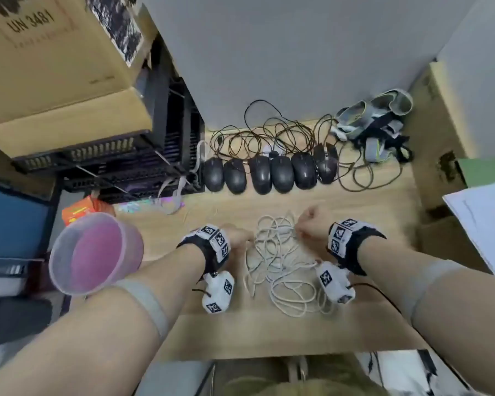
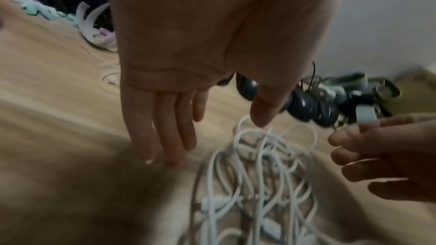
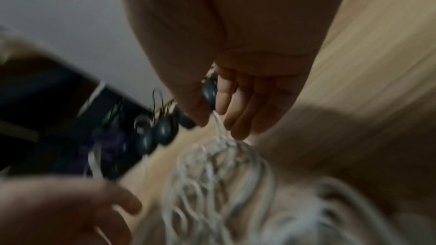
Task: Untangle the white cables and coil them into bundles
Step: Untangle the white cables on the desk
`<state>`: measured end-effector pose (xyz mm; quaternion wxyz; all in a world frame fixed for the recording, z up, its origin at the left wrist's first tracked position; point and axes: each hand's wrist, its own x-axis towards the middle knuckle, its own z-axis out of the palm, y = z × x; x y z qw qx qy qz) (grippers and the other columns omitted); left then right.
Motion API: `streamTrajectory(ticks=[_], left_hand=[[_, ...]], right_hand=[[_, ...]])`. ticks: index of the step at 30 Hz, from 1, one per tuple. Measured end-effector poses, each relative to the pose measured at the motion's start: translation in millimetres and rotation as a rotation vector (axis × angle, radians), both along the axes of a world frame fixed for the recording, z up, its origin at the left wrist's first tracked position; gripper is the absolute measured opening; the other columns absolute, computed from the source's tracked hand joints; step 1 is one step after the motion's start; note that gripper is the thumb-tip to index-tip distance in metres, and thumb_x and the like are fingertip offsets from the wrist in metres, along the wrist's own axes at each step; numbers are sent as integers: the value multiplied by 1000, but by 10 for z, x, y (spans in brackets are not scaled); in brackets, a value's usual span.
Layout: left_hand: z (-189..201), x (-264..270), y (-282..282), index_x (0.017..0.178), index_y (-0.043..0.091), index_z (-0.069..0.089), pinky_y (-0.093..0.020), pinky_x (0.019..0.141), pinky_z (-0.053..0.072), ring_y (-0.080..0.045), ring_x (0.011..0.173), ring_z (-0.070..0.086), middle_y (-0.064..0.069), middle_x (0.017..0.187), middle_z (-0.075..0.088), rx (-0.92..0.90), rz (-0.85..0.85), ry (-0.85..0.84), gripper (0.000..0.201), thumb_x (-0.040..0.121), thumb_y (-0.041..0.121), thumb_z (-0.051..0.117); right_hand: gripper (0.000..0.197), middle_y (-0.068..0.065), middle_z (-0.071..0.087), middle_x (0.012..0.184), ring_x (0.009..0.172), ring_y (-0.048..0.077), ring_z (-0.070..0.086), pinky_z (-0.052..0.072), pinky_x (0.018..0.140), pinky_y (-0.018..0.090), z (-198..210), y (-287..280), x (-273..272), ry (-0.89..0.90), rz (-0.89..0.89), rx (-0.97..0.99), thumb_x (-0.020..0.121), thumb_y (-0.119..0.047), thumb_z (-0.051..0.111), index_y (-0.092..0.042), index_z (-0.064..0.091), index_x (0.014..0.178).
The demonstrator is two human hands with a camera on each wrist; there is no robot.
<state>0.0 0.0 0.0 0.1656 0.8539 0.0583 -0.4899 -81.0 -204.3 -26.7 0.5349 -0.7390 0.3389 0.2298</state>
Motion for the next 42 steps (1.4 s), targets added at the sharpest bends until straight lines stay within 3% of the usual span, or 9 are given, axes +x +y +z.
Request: streamTrajectory(ticks=[5, 9, 14, 19, 23, 27, 35, 39, 42], left_hand=[[-315, -194, 60, 103, -5, 72, -39, 72, 62, -32, 75, 74, -18, 91, 76, -5, -25, 163, 32, 86, 23, 73], [-383, -210, -61, 89, -1, 65, -41, 75, 60, -28, 69, 70, -14, 76, 71, -74, -37, 142, 13, 95, 8, 59], [-213, -64, -158, 77, 5, 57, -28, 54, 52, -24, 51, 60, -3, 41, 60, -86, 19, 105, 19, 96, 5, 52], [45, 98, -264, 68, 10, 52, -28, 49, 39, -23, 40, 46, -2, 36, 41, -260, 155, 159, 28, 94, 15, 45], [224, 77, -361, 62, 9, 51, -27, 54, 48, -20, 41, 52, -3, 42, 44, -385, 226, 253, 36, 97, 14, 43], [387, 133, -419, 65, 10, 48, -29, 54, 37, -16, 42, 34, 1, 44, 33, -573, 245, 234, 34, 98, 14, 39], [845, 482, -401, 72, 16, 49, -29, 59, 33, -13, 51, 23, 7, 54, 24, -856, 491, 100, 28, 99, 21, 49], [1185, 495, -444, 80, 15, 51, -28, 62, 42, -12, 54, 30, 6, 59, 31, -1003, 482, 270, 19, 99, 17, 48], [1439, 401, -492, 86, 13, 53, -31, 66, 50, -13, 57, 34, 2, 66, 32, -1050, 393, 419, 16, 98, 20, 48]], right_hand=[[55, 0, 64, 90, 80, 22, 64, 56, 68, 38, -192, 176, -279, 100, 595, -202, 50, -41, 85, -26, 54, 93], [36, -2, 59, 91, 76, 20, 62, 58, 70, 42, -346, 229, -296, 125, 755, -301, 59, -32, 69, -31, 47, 87], [9, 8, 62, 91, 76, 27, 59, 56, 73, 38, -288, 101, -231, 123, 725, -546, 81, -12, 54, -16, 53, 89], [17, 3, 53, 95, 87, 26, 53, 50, 78, 35, -47, 78, -122, -11, 562, -605, 75, -21, 57, -20, 53, 91], [19, -6, 56, 85, 78, 16, 54, 41, 72, 27, 119, 299, 58, -428, 225, -276, 75, -11, 54, -27, 54, 86], [21, -5, 66, 77, 73, 11, 62, 46, 69, 24, 354, 459, 214, -355, -54, 212, 81, -9, 49, -22, 65, 87], [27, 10, 70, 82, 68, 20, 59, 48, 63, 30, 155, 363, 45, -130, 275, 153, 78, -29, 76, -11, 66, 93], [85, -8, 49, 108, 78, 3, 53, 47, 68, 20, 123, 359, 25, -309, 342, -18, 60, -37, 89, -26, 42, 131], [105, -2, 44, 123, 108, 14, 51, 51, 92, 36, 114, 404, 92, -369, 467, -177, 48, -57, 84, -26, 36, 136]])
